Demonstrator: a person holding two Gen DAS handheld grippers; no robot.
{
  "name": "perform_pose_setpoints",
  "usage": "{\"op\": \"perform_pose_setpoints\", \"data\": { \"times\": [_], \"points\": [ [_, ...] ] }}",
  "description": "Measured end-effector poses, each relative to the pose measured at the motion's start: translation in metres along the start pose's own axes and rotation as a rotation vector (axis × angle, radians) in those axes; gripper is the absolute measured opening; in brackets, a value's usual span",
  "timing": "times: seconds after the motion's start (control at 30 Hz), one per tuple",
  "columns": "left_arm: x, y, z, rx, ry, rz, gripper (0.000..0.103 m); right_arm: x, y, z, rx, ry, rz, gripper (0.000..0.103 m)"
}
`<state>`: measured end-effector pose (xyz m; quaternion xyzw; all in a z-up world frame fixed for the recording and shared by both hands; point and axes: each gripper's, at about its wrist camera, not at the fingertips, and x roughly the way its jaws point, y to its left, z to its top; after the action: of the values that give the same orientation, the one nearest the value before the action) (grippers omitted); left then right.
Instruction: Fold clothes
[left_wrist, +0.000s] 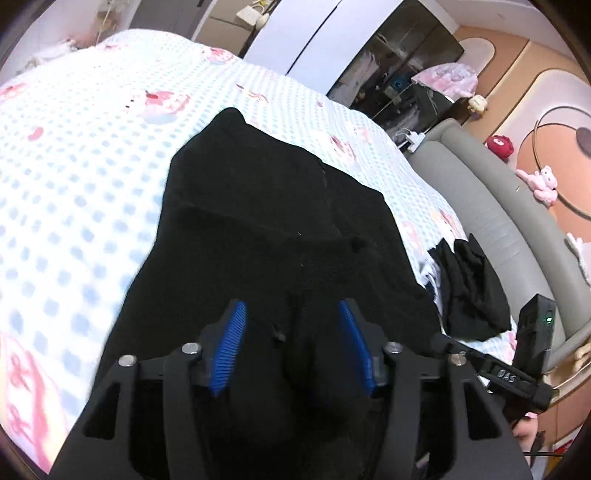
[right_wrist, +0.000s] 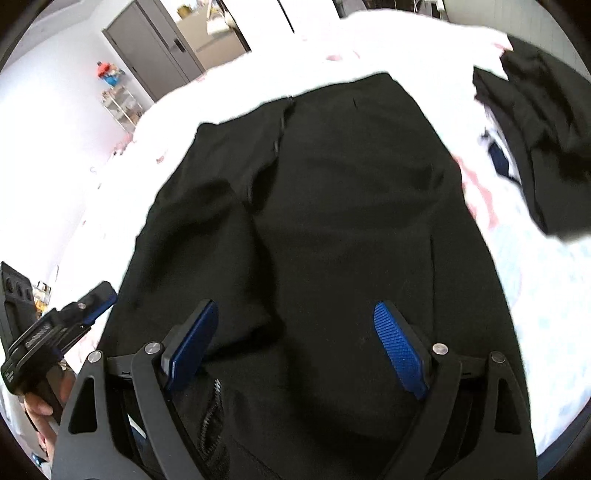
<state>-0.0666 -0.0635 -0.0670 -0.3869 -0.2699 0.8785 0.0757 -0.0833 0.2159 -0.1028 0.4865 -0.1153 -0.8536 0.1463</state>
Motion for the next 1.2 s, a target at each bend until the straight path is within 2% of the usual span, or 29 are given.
{"op": "perform_pose_setpoints", "data": {
  "times": [0.07,0.1,0.17,0.2,0.27,0.3,0.33,0.37,0.4,0.47,0.5,0.53,0.57,0.63,0.67,0.7,0.73,0.77,0.8,0.87,0.9,0.93,0.97,1.0,1.03,1.1,1.17,1.2],
  "points": [
    [0.019,0.009,0.006,-0.029,0.094,-0.038,0.058,0.003,0.004,0.008,-0.016,-0.005,0.015,0.088],
    [0.029,0.013,0.006,-0.032,0.143,-0.021,0.058,0.008,0.007,0.013,-0.035,0.004,0.018,0.088],
    [0.047,0.020,0.001,-0.017,0.228,0.088,0.058,0.020,0.014,0.023,-0.077,0.025,0.023,0.088],
    [0.049,0.020,-0.003,-0.004,0.234,0.116,0.058,0.026,0.018,0.026,-0.102,0.037,0.015,0.088],
    [0.045,0.020,-0.012,0.017,0.210,0.126,0.058,0.037,0.027,0.029,-0.153,0.061,-0.005,0.088],
    [0.043,0.019,-0.014,0.021,0.195,0.128,0.056,0.046,0.030,0.028,-0.172,0.090,0.023,0.089],
    [0.044,0.017,-0.015,0.025,0.185,0.131,0.042,0.056,0.033,0.027,-0.190,0.122,0.057,0.090],
    [0.045,0.015,-0.015,0.027,0.181,0.134,0.026,0.070,0.036,0.026,-0.204,0.172,0.139,0.090],
    [0.046,0.014,-0.013,0.029,0.181,0.134,0.015,0.087,0.038,0.025,-0.207,0.221,0.222,0.088],
    [0.035,0.005,-0.003,0.053,0.118,0.099,0.014,0.097,0.042,0.028,-0.216,0.221,0.164,0.066],
    [0.025,0.001,0.004,0.067,0.071,0.084,0.013,0.091,0.042,0.030,-0.211,0.195,0.164,0.043],
    [0.015,-0.002,0.011,0.080,0.017,0.084,0.013,0.083,0.041,0.034,-0.204,0.166,0.171,0.029],
    [0.007,-0.003,0.018,0.088,-0.025,0.095,0.013,0.074,0.039,0.036,-0.191,0.133,0.172,0.027],
    [0.007,0.004,0.025,0.084,-0.046,0.162,0.013,0.056,0.027,0.039,-0.155,0.065,0.148,0.027],
    [0.014,0.012,0.026,0.074,-0.029,0.198,0.013,0.055,0.017,0.040,-0.124,0.055,0.116,0.027],
    [0.024,0.021,0.026,0.055,0.012,0.227,0.014,0.055,0.005,0.041,-0.091,0.050,0.081,0.027],
    [0.038,0.032,0.024,0.025,0.086,0.249,0.017,0.055,-0.006,0.042,-0.058,0.044,0.046,0.027],
    [0.050,0.043,0.021,-0.006,0.160,0.254,0.018,0.063,-0.019,0.042,-0.023,0.088,-0.007,0.027],
    [0.050,0.048,0.020,-0.021,0.167,0.238,0.019,0.065,-0.026,0.040,0.002,0.105,0.002,0.027],
    [0.031,0.048,0.021,-0.030,0.086,0.186,0.028,0.061,-0.031,0.039,0.025,0.104,0.031,0.030],
    [0.019,0.044,0.021,-0.019,0.016,0.177,0.044,0.055,-0.029,0.040,0.020,0.088,0.037,0.038],
    [0.006,0.039,0.021,0.001,-0.066,0.172,0.053,0.047,-0.022,0.042,-0.011,0.061,0.046,0.047],
    [-0.003,0.032,0.022,0.028,-0.124,0.155,0.053,0.040,-0.012,0.044,-0.049,0.029,0.060,0.049],
    [-0.005,0.028,0.024,0.054,-0.135,0.125,0.053,0.033,0.001,0.048,-0.093,0.003,0.083,0.050],
    [-0.002,0.023,0.027,0.081,-0.124,0.095,0.053,0.030,0.009,0.052,-0.126,-0.004,0.106,0.050],
    [0.022,0.015,0.036,0.136,-0.019,0.056,0.052,0.036,0.028,0.062,-0.160,0.046,0.202,0.050],
    [0.057,0.011,0.044,0.181,0.129,0.082,0.046,0.059,0.046,0.071,-0.163,0.117,0.271,0.049],
    [0.072,0.013,0.045,0.181,0.179,0.101,0.044,0.074,0.053,0.073,-0.193,0.138,0.243,0.049]
  ]
}}
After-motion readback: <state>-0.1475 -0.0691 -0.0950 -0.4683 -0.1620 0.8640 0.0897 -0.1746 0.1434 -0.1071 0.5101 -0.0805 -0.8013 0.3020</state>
